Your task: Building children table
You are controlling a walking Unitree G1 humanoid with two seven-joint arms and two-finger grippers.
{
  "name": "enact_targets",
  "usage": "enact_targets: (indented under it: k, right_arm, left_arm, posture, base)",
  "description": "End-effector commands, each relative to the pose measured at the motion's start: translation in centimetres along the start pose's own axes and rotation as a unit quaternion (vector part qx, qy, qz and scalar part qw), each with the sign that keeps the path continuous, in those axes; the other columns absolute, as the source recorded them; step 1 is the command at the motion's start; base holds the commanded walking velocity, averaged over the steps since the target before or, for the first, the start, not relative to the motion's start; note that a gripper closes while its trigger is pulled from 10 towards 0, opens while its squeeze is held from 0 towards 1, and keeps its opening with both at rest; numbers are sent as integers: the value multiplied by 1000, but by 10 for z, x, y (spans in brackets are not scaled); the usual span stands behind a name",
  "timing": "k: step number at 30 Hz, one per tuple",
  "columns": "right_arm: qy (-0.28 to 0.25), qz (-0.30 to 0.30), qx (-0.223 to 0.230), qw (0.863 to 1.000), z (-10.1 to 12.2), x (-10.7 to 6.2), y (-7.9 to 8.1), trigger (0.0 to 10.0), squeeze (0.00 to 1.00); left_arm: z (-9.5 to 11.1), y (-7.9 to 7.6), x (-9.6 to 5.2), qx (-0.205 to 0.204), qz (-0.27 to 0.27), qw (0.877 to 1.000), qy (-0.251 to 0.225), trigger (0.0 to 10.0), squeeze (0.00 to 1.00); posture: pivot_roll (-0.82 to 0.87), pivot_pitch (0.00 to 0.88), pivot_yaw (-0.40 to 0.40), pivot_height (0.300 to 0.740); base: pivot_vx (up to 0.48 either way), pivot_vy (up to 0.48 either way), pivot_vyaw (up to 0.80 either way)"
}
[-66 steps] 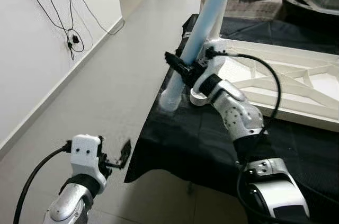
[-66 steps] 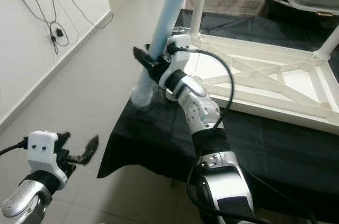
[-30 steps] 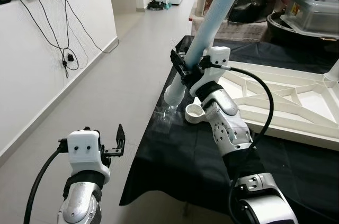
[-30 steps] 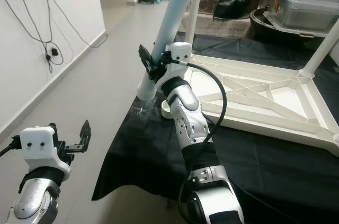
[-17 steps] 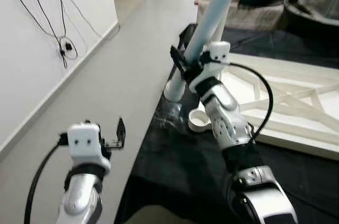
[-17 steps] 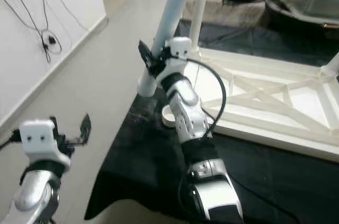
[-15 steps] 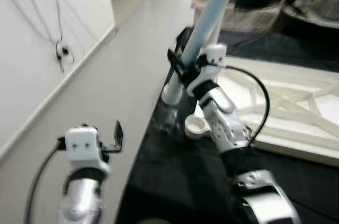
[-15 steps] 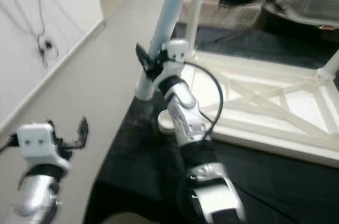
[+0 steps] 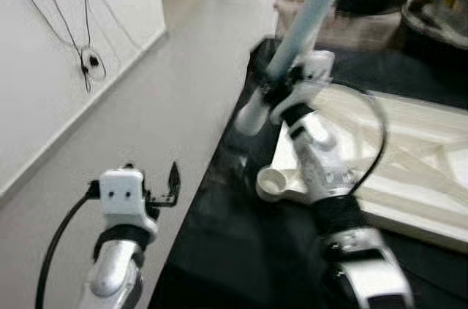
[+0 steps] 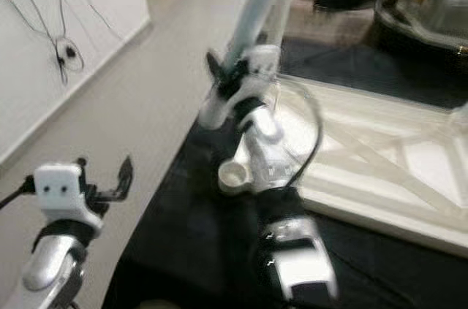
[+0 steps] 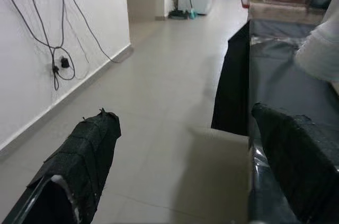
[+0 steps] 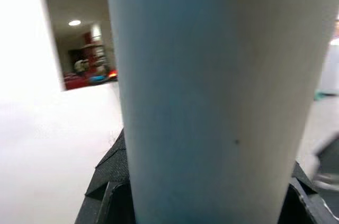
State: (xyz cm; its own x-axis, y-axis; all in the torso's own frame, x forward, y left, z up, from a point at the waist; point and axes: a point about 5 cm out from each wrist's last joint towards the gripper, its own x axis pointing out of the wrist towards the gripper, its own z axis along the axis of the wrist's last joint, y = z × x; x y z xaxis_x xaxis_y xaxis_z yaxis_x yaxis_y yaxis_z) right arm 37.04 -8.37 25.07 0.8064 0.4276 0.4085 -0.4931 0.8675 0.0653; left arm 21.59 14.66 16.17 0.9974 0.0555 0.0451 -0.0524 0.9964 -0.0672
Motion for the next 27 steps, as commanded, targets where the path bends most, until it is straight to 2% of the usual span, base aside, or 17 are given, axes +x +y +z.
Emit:
enact_targets:
  k: [1,4,6,10,12,17,21,27]
  right_arm:
    - [-16,-3,-10,1000,9,3,-4,10000,0]
    - [-15,-4,-12,1000,10,4,-7,10000,0]
    - [-6,-10,-19,1000,10,8,-17,10000,0]
    - [8,-9,-31,999,11,12,-28,10000,0]
    - [10,-8,-32,999,11,13,-30,10000,0]
    - [12,11,-40,999,13,17,-30,10000,0]
    - [27,64,0,998,14,23,-29,10000,0]
    - [35,82,6,996,16,27,-31,10000,0]
  left_arm:
    - [-2,-1,-1,1,1,1000,5,10000,0]
    - [-2,-2,-2,0,0,1000,5,10000,0]
    - [-2,-2,-4,-4,0,1000,7,10000,0]
    - [-3,-3,-8,-8,-1,1000,11,10000,0]
    - [-4,-3,-9,-8,-1,1000,13,10000,0]
    - [-6,-7,-13,-11,-6,1000,21,10000,0]
    - [-4,-13,-20,-31,-23,999,23,10000,0]
    - [-3,-17,-24,-38,-35,998,25,10000,0]
  posture:
    - [121,92,-25,740]
    - [119,95,-26,740]
    - [121,105,-28,740]
    - [122,118,-25,740]
    - [121,122,-25,740]
    - [121,140,-24,740]
    - [124,160,-24,740]
    - [133,179,-24,740]
  base:
    - [0,0,0]
    - [0,0,0]
    - [0,0,-788]
    - [0,0,-788]
    - [0,0,-769]
    - [0,0,0]
    - [0,0,0]
    - [0,0,0]
